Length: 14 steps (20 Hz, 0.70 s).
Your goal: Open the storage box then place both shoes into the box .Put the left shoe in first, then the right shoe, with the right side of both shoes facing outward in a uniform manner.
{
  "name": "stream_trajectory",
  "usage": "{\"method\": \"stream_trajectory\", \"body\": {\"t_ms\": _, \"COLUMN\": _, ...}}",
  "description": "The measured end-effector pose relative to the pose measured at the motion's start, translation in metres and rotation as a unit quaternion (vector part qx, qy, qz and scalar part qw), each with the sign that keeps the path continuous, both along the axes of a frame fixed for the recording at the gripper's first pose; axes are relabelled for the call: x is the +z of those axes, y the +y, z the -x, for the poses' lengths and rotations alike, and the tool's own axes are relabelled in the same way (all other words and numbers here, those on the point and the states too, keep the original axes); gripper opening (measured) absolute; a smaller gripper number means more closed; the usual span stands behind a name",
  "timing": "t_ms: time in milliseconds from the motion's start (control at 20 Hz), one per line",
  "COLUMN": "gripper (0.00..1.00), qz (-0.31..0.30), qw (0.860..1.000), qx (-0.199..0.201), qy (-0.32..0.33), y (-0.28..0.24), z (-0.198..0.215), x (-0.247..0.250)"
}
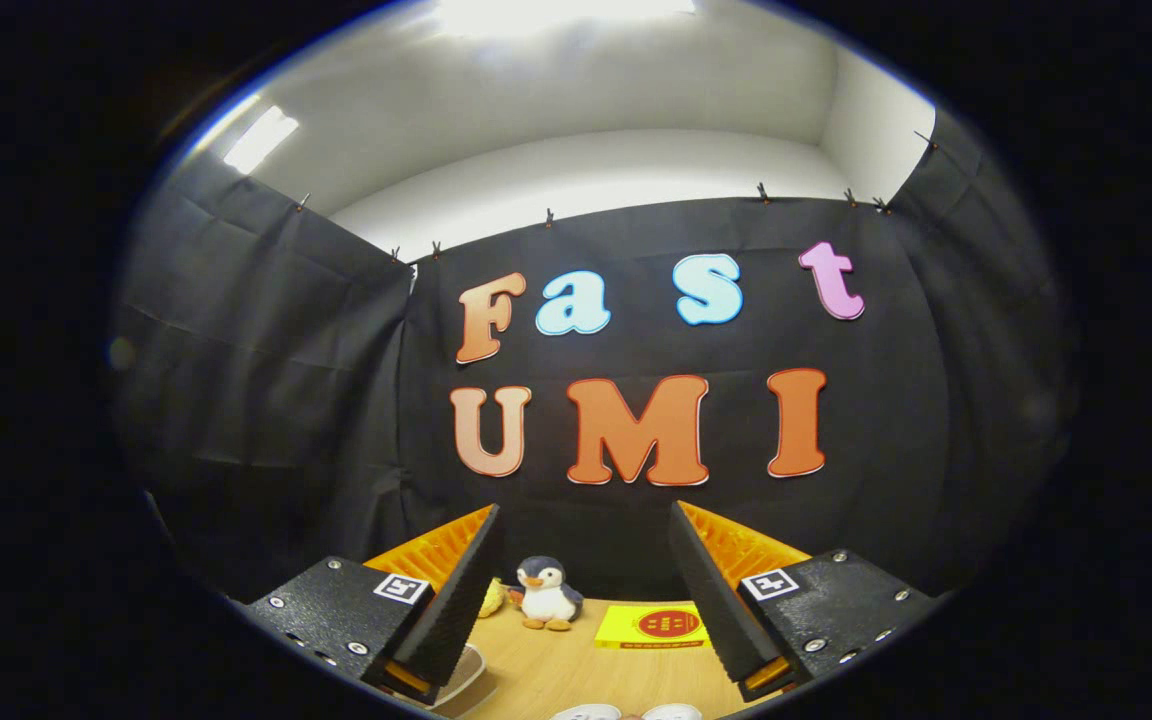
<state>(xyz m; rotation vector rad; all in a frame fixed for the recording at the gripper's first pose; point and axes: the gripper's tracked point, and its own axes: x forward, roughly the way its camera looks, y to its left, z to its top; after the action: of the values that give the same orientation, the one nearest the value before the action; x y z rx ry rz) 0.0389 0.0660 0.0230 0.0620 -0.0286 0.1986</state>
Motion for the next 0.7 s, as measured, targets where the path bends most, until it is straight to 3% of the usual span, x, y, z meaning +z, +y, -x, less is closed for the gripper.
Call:
{"method": "stream_trajectory", "body": {"t_ms": 250, "gripper": 0.98, "qz": -0.019, "qw": 0.996, "qx": 0.046, "qy": 0.073, "y": 0.031, "z": 0.000, "x": -0.049}}
{"method": "stream_trajectory", "body": {"t_ms": 400, "gripper": 0.98, "qz": -0.047, "qw": 0.987, "qx": 0.083, "qy": 0.133, "y": 0.054, "z": 0.003, "x": -0.085}}
{"method": "stream_trajectory", "body": {"t_ms": 550, "gripper": 0.97, "qz": -0.069, "qw": 0.969, "qx": 0.118, "qy": 0.207, "y": 0.078, "z": 0.013, "x": -0.129}}
{"method": "stream_trajectory", "body": {"t_ms": 700, "gripper": 0.96, "qz": -0.092, "qw": 0.941, "qx": 0.150, "qy": 0.289, "y": 0.101, "z": 0.026, "x": -0.173}}
